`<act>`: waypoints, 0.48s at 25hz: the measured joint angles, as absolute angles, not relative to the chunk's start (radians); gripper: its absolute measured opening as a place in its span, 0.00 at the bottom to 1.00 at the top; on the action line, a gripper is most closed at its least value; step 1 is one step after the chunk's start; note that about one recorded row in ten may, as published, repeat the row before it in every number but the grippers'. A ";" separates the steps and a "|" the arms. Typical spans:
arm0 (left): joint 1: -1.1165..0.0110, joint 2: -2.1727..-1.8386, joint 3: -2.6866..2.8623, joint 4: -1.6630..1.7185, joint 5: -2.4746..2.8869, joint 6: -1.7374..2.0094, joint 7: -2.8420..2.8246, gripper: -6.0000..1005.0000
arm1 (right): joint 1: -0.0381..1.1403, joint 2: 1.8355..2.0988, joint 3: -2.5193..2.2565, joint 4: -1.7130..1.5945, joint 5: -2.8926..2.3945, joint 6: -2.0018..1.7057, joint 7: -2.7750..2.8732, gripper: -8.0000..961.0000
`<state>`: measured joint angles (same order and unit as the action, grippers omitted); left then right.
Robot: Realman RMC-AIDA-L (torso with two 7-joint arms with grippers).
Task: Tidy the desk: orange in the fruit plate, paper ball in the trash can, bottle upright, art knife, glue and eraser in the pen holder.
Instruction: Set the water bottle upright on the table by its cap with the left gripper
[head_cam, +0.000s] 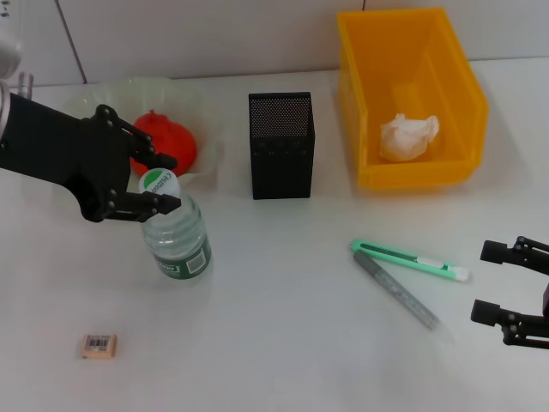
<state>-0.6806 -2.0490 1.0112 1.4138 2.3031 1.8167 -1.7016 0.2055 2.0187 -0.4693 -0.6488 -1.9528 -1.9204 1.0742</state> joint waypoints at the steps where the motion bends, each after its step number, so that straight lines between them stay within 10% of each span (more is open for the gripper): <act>1: -0.681 -2.049 1.011 1.414 2.303 1.817 -1.702 0.44 | 0.205 2.019 -0.469 -0.649 -1.953 -1.920 1.074 0.87; 12: -0.686 -2.060 1.015 1.409 2.309 1.808 -1.693 0.43 | 0.202 2.021 -0.469 -0.649 -1.957 -1.920 1.072 0.87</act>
<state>-0.6858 -2.0596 1.0149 1.4094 2.3086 1.8082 -1.6930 0.2016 2.0205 -0.4694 -0.6489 -1.9570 -1.9205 1.0717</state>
